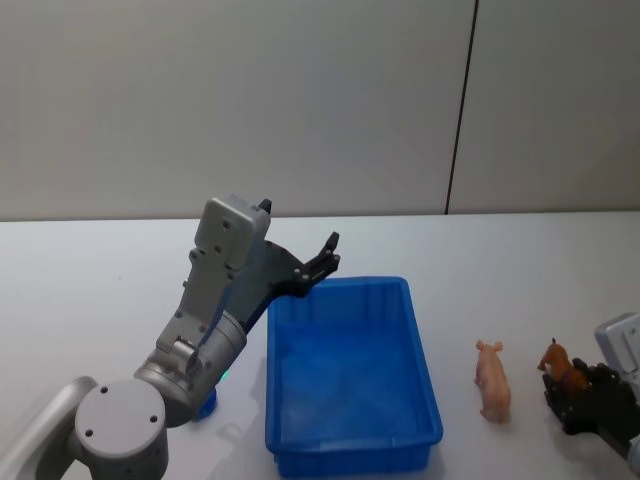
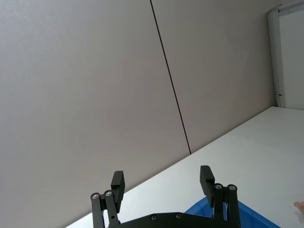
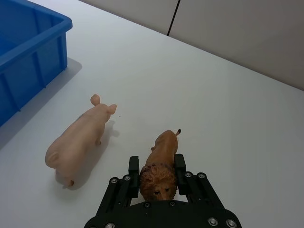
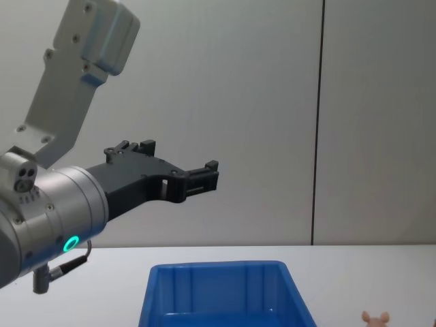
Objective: Pick up the two dolls from the table and place them into the box.
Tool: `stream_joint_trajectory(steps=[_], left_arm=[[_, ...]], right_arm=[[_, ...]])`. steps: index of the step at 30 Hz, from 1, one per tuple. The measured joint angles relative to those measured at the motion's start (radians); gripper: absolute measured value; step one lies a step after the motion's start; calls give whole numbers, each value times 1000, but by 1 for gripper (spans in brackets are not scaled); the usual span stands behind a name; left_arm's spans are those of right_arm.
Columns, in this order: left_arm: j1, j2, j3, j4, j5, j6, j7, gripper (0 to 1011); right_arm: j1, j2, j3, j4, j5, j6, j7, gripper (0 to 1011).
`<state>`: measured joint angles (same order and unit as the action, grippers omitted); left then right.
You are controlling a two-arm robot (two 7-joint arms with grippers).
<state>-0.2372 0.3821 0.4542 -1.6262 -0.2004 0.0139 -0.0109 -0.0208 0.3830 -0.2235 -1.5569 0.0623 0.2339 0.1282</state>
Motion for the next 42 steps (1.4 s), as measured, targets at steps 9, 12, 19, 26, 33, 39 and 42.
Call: stream_joint_trajectory(steps=[9,12,19,26,33,39,42], left_arm=[[0,0,0,0,0,0,0,1004],[0,0,0,0,0,0,0,1004],[0,0,0,0,0,0,0,1004],[0,0,0,0,0,0,0,1004],[0,0,0,0,0,0,0,1004],[0,0,0,0,0,0,0,1004],[0,0,0,0,0,0,0,1004]], right_arm=[[-6,3,9,-13,6,-44,-21,420],[-7,4,13,-21,7,-68,-30,420],[-7,7,22,-52,10,-132,-42,420],[-5,9,27,-89,24,-186,-29,420],[-2,9,29,-128,58,-226,21,420],[-1,6,27,-161,97,-237,80,420],[0,4,22,-179,122,-237,119,420]])
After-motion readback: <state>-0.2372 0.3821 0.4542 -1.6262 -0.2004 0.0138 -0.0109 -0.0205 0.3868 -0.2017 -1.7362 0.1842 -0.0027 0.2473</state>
